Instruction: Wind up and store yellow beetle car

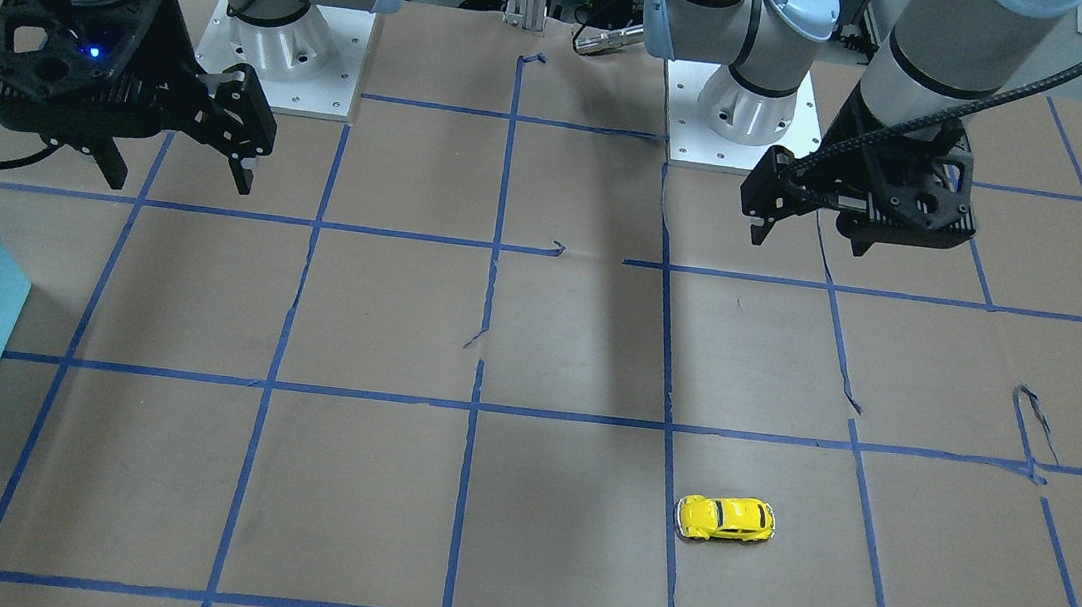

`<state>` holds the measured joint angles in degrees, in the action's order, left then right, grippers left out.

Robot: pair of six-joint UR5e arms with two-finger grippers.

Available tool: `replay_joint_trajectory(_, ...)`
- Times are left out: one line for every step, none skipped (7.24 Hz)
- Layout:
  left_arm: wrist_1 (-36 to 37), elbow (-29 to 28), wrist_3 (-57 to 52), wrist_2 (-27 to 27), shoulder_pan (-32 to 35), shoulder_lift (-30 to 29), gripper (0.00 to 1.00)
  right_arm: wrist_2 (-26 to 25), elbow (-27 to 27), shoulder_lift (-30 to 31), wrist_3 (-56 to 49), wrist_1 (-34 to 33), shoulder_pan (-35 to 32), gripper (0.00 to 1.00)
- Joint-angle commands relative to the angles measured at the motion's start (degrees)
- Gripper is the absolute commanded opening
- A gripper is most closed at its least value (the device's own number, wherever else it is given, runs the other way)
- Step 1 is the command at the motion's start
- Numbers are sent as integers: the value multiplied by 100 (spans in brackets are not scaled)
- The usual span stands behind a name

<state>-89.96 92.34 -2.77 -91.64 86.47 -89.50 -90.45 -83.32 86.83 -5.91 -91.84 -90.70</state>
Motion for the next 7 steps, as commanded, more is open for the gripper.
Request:
replay_joint_trajectory(39, 38, 100, -38, -95, -15, 100, -8, 0, 0, 2, 0, 0, 100)
replay_joint_trajectory(405, 116, 93, 5, -104, -85, 100, 1, 0, 0, 2, -9, 0, 100)
replay_joint_trajectory(1053, 222, 258, -3, -105, -164, 100, -7, 0, 0, 2, 0, 0, 100)
replay_joint_trajectory(1181, 240, 930, -38, -105, -208, 100, -8, 0, 9, 2, 0, 0, 100)
replay_joint_trajectory(1182, 249, 1972, -38, -105, -278, 100, -8, 0, 9, 2, 0, 0, 100)
replay_joint_trajectory(1182, 249, 3087, -38, -113, -418, 100, -8, 0, 9, 2, 0, 0, 100)
replay_joint_trajectory(1321, 232, 4186, -56, -131, -567, 100, 1, 0, 9, 2, 0, 0, 100)
